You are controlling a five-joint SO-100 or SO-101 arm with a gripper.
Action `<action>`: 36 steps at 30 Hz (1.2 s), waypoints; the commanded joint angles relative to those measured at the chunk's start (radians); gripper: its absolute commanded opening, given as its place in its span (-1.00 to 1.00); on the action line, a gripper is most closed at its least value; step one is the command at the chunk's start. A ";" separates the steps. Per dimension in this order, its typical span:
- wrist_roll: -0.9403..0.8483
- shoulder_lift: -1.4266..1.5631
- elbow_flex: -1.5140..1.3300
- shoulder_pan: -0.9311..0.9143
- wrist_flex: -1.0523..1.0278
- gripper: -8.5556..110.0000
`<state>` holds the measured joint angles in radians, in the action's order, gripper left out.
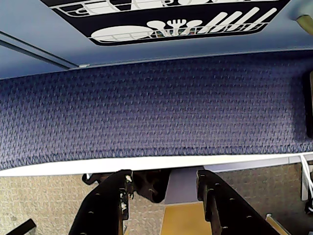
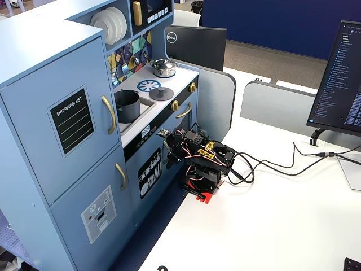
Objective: Pick up the lid from the counter and put it on the gray recipient
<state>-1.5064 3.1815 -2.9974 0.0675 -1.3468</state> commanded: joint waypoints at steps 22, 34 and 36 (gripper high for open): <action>-0.032 -0.141 0.278 -0.206 0.006 -0.86; -0.201 -0.522 1.032 -0.434 0.268 -0.86; -0.181 -0.511 1.005 -0.503 0.416 -0.86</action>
<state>-1.6659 2.6906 -2.0663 -0.3298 -1.1351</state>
